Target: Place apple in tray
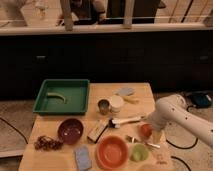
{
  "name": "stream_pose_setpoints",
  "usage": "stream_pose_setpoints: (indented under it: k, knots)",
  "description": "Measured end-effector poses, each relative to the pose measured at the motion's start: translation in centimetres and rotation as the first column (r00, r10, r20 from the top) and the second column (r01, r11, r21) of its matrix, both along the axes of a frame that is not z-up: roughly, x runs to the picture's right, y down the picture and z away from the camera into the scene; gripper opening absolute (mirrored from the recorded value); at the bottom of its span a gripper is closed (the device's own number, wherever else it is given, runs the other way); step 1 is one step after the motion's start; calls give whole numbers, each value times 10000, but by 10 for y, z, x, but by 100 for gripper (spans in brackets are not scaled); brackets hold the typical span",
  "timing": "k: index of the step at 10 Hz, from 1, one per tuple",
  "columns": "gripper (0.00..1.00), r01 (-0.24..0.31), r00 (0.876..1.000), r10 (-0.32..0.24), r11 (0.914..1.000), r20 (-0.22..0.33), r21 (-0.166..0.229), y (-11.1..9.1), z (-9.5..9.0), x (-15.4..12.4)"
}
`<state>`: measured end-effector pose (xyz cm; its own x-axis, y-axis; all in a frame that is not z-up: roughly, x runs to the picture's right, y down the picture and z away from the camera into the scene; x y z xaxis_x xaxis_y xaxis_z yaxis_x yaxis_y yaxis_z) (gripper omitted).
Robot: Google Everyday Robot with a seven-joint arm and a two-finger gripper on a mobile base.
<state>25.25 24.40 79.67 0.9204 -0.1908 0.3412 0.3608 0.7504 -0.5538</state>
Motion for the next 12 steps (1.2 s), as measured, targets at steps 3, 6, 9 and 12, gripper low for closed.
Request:
stream_pose_setpoints:
  k: [3,6,9,12]
  knots:
    - [80,157,9998,-158,9999,121,59,2,3,1]
    - [80,316,9992,-319,9994,222,133,3,5,0]
    - [80,434,9986,-439,9989,283,174,4,7,0]
    - [80,612,9973,-621,9978,380,249,5,8,0]
